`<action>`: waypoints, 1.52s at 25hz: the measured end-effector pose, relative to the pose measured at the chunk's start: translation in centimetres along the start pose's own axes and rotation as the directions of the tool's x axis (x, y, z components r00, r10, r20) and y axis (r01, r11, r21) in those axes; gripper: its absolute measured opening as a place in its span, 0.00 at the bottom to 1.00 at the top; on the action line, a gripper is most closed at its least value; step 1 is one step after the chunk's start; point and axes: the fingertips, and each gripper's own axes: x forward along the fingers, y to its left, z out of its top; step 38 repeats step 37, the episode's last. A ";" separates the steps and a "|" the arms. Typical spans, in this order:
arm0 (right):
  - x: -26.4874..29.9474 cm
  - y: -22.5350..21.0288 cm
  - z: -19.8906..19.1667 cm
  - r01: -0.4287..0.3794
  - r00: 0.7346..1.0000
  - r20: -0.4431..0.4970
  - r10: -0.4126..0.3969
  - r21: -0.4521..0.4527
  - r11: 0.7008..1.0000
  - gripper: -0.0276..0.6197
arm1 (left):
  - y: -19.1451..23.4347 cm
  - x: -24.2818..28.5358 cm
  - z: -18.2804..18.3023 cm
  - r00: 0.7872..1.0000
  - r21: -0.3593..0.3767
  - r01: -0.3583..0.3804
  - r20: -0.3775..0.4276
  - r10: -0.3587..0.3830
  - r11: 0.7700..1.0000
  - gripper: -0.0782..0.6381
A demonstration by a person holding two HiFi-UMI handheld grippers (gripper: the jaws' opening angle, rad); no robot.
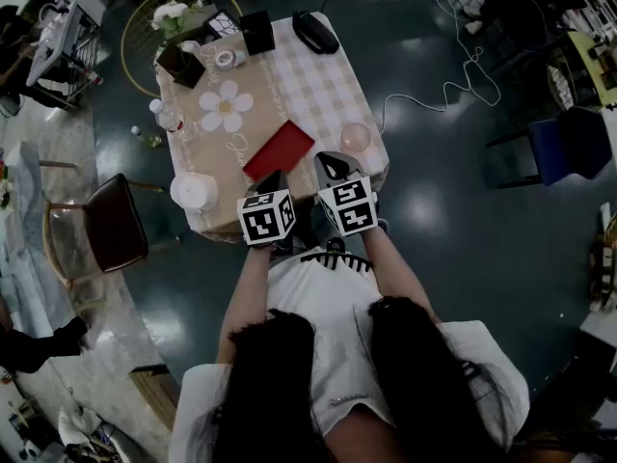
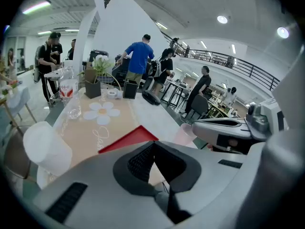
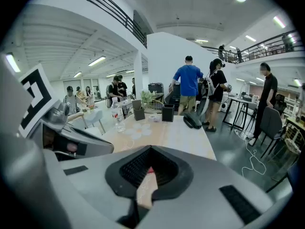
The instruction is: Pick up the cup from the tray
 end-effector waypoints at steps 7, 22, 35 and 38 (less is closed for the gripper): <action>-0.1 0.6 -0.6 0.012 1.000 -0.022 -0.012 -0.022 1.000 0.06 | 0.1 -0.6 -0.4 1.000 0.002 -0.003 0.005 0.003 1.000 0.12; -0.2 0.5 -1.4 0.029 0.999 -0.037 -0.031 -0.033 0.999 0.05 | -0.1 -0.8 -0.6 1.000 0.003 -0.007 0.012 0.007 1.000 0.12; -0.2 0.1 -2.5 0.035 0.997 -0.064 -0.036 -0.029 0.999 0.05 | 0.3 -1.1 -0.7 1.000 0.008 -0.018 0.012 0.018 1.000 0.12; -0.2 0.2 -2.7 0.034 0.997 -0.070 -0.036 -0.034 0.999 0.05 | 0.5 -1.3 -0.7 1.000 0.006 -0.023 0.015 0.022 1.000 0.12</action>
